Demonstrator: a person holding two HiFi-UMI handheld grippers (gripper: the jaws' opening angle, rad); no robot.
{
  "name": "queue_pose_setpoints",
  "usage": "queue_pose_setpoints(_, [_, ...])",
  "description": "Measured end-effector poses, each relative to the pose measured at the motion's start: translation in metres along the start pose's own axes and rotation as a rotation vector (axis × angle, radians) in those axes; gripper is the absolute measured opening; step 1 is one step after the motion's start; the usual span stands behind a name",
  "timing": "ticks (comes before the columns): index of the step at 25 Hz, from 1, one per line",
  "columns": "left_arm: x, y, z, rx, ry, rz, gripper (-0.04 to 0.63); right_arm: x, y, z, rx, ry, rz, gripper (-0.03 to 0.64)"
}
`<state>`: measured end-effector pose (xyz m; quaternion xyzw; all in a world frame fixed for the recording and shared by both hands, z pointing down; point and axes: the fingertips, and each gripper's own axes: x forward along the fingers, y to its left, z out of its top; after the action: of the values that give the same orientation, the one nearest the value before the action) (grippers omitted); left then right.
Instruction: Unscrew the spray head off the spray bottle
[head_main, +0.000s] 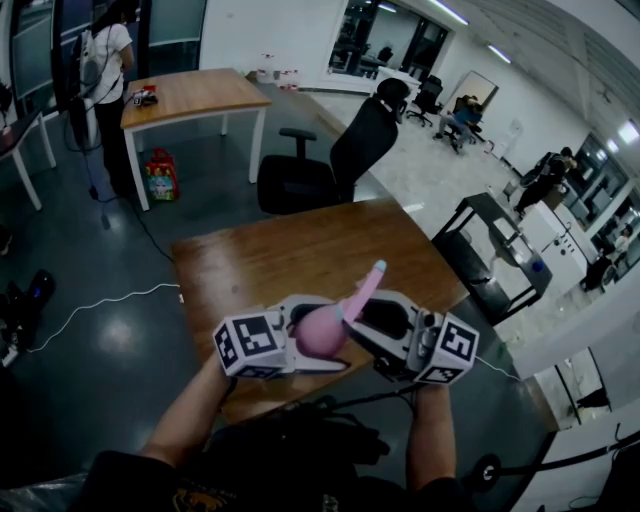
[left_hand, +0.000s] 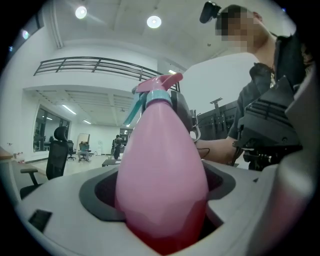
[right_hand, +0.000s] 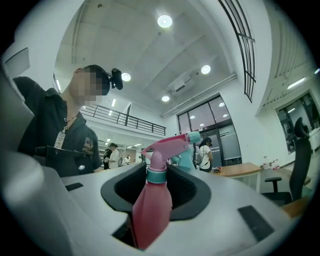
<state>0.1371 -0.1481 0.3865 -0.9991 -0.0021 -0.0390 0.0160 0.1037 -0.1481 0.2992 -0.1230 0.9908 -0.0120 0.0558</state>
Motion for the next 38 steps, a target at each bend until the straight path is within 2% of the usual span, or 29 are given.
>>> queue_pose_setpoints(8, [-0.006,0.017,0.004,0.001,-0.042,0.100,0.446,0.009,-0.006,0.001,-0.002,0.008,-0.067,0.145])
queue_pose_setpoints(13, [-0.011,0.033,0.003,-0.029,-0.055,0.204,0.446,0.007,-0.010,-0.004,-0.027,0.050,-0.139,0.161])
queue_pose_setpoints(18, [-0.018,0.054,0.001,-0.031,-0.060,0.350,0.446,0.006,-0.023,-0.007,-0.053,0.061,-0.295,0.161])
queue_pose_setpoints(23, [-0.019,0.072,-0.007,-0.044,-0.032,0.471,0.446,0.009,-0.037,-0.004,0.003,0.031,-0.452,0.161])
queue_pose_setpoints(27, [-0.018,0.081,-0.015,-0.038,0.009,0.549,0.446,0.013,-0.048,-0.009,0.024,0.047,-0.538,0.161])
queue_pose_setpoints(31, [-0.019,0.087,-0.024,-0.024,0.053,0.604,0.446,0.021,-0.053,-0.016,0.049,0.056,-0.563,0.161])
queue_pose_setpoints(38, [-0.020,0.088,-0.034,-0.031,0.079,0.631,0.446,0.027,-0.059,-0.026,0.049,0.083,-0.588,0.161])
